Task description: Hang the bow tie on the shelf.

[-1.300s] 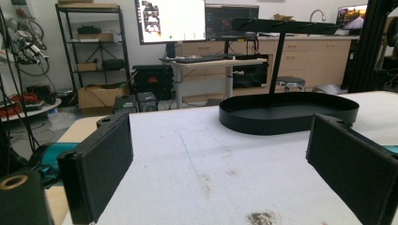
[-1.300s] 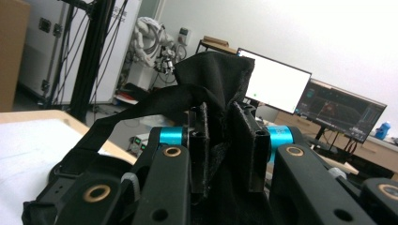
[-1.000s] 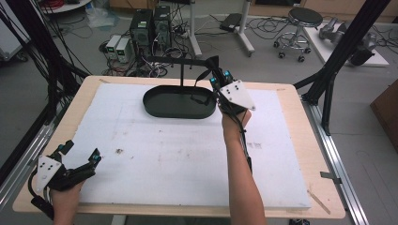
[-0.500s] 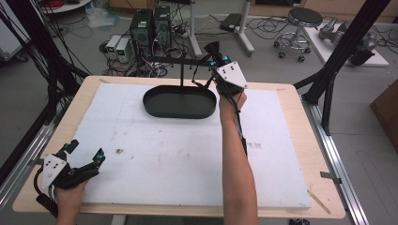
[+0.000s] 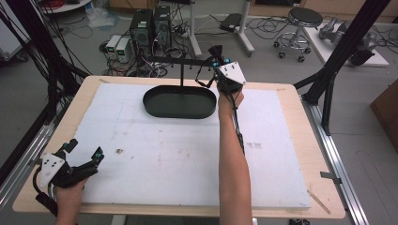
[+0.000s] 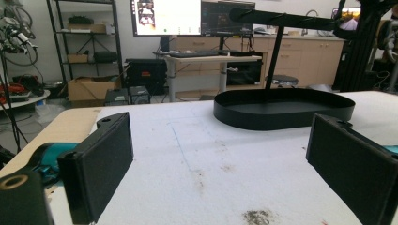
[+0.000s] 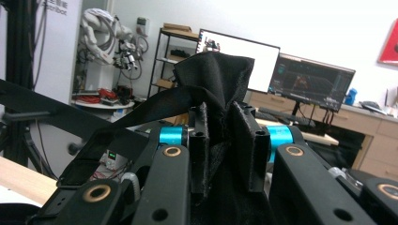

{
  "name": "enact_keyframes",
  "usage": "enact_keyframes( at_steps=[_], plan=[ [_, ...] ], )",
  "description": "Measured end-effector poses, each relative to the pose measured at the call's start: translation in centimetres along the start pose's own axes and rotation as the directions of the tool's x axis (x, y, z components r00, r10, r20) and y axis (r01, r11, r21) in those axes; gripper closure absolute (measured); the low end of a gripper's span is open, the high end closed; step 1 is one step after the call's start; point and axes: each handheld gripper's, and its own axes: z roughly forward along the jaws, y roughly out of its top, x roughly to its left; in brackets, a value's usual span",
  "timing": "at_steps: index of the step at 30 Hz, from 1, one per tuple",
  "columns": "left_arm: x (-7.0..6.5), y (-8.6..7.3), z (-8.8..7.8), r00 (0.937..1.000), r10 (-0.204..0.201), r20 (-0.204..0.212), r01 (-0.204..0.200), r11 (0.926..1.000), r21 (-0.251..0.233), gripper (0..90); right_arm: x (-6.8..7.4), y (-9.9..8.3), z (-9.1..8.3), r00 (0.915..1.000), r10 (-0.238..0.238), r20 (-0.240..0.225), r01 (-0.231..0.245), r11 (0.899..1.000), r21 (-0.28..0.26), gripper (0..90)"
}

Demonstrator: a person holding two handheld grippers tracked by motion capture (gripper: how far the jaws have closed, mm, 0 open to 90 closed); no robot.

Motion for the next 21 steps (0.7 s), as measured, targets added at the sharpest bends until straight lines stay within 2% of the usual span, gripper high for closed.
enact_keyframes(
  at_steps=[10,16,21],
  plan=[
    [0.4,0.0,-0.2,0.9996,-0.027,-0.011,0.027,0.9996,-0.012,8.1,-0.2,-2.1,1.1,0.9996,0.017,0.023,-0.018,0.998,0.062,76.4],
    [0.3,0.1,-0.2,0.9996,-0.027,-0.007,0.027,0.9995,-0.014,8.1,0.3,-2.3,1.3,0.9999,0.004,0.012,-0.005,0.997,0.078,75.8],
    [0.4,0.3,-0.5,0.9994,-0.030,-0.015,0.030,0.9993,-0.025,8.2,0.4,-2.6,1.5,0.9997,0.010,0.024,-0.012,0.995,0.101,75.0]
  ],
)
